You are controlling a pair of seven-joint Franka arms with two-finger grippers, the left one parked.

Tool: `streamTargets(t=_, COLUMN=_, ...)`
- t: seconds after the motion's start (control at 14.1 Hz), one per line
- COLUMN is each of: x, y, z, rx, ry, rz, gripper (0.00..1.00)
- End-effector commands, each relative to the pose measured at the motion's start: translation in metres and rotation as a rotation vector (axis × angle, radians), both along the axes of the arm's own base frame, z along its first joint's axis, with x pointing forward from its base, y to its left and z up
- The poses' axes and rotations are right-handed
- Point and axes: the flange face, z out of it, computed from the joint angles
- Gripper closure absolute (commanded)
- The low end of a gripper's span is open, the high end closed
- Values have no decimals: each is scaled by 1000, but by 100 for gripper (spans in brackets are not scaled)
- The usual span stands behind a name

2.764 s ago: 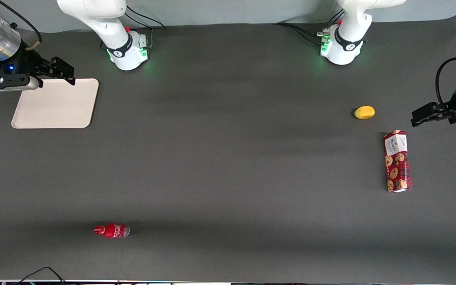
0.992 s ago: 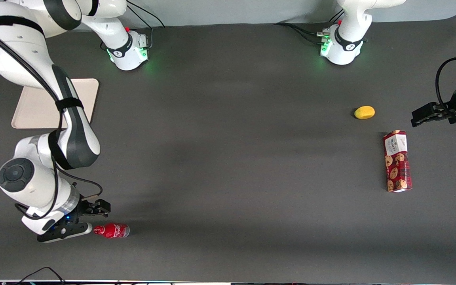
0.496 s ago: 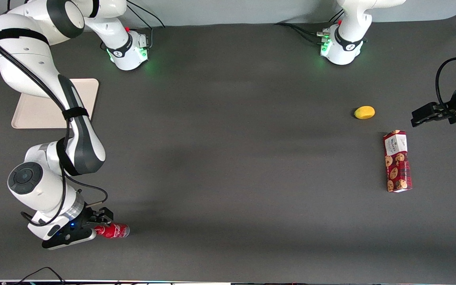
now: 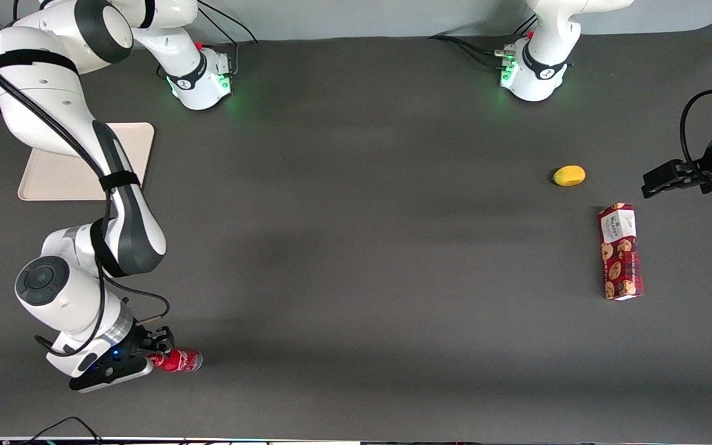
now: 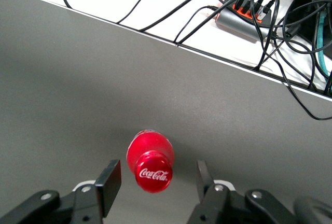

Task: Place coke bottle on tray
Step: 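Lower the open right gripper around the bottle cap and close it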

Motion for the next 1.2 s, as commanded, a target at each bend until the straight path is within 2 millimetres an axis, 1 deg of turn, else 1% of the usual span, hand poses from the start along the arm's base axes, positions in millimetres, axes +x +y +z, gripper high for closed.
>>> streamTargets(t=0.0, x=6, y=1, z=1, rx=-18, ry=-19, rz=33, gripper=43)
streamTargets(t=0.14, x=6, y=0, z=1, rx=-15, ry=-18, rz=32, gripper=49)
streamTargets(t=0.5, x=6, y=2, z=2, rx=-13, ry=-18, rz=34, gripper=81)
streamTargets(t=0.71, x=6, y=3, z=3, rx=-10, ry=-18, rz=31, gripper=86)
streamTargets(t=0.78, x=6, y=4, z=6, rx=-9, ry=-20, rz=32, gripper=89)
streamTargets(t=0.92, x=0, y=5, z=27, rx=-14, ry=6, rz=25, gripper=90)
streamTargets(t=0.99, x=-4, y=6, z=46, rx=-24, ry=31, rz=20, gripper=90)
streamTargets(t=1.06, x=-9, y=11, z=71, rx=-24, ry=38, rz=21, gripper=92)
streamTargets(t=1.13, x=-15, y=11, z=89, rx=-31, ry=47, rz=19, gripper=94)
